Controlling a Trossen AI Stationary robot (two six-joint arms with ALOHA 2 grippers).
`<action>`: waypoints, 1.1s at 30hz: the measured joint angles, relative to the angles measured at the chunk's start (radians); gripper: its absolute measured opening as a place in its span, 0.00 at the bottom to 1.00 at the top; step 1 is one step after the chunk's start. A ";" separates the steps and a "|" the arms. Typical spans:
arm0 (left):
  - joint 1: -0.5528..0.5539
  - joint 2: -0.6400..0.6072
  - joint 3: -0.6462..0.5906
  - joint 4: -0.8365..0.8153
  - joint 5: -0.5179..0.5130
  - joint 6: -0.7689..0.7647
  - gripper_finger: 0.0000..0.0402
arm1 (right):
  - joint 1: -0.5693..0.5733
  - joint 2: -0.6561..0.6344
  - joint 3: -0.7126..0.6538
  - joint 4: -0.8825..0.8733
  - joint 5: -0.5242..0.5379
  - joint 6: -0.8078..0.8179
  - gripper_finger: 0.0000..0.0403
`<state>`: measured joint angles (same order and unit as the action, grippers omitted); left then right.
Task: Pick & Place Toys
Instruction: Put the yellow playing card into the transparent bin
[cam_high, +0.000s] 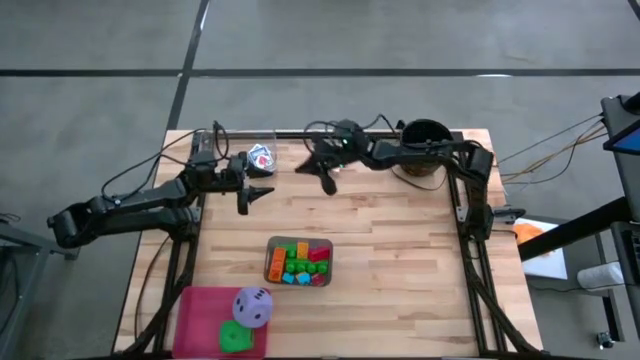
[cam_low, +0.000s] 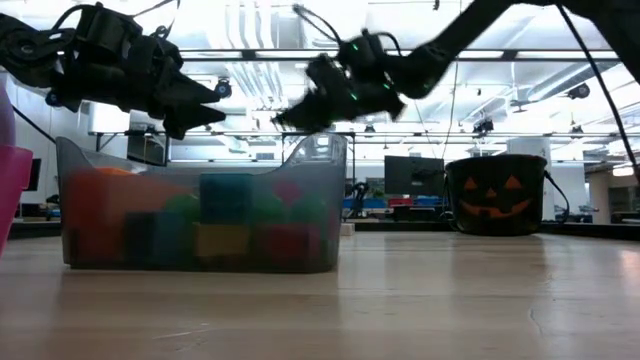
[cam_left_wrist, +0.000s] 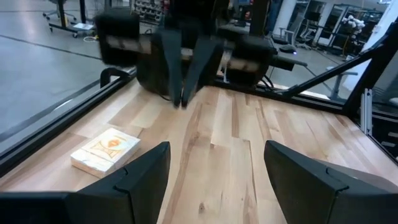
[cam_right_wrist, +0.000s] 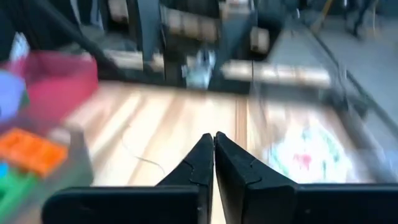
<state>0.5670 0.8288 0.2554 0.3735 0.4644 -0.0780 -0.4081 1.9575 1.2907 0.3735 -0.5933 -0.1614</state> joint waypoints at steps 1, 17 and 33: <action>-0.002 0.000 0.000 0.000 0.000 0.000 0.66 | -0.003 -0.020 -0.044 -0.003 0.018 0.000 0.04; -0.009 0.000 0.000 0.000 0.000 -0.005 0.66 | -0.050 -0.152 -0.173 -0.423 0.344 -0.084 0.42; -0.010 0.001 0.000 -0.009 -0.004 0.000 0.66 | -0.063 0.086 0.139 -0.772 0.523 -0.180 0.95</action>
<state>0.5571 0.8299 0.2554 0.3641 0.4606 -0.0784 -0.4715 2.0434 1.4296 -0.3983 -0.0702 -0.3417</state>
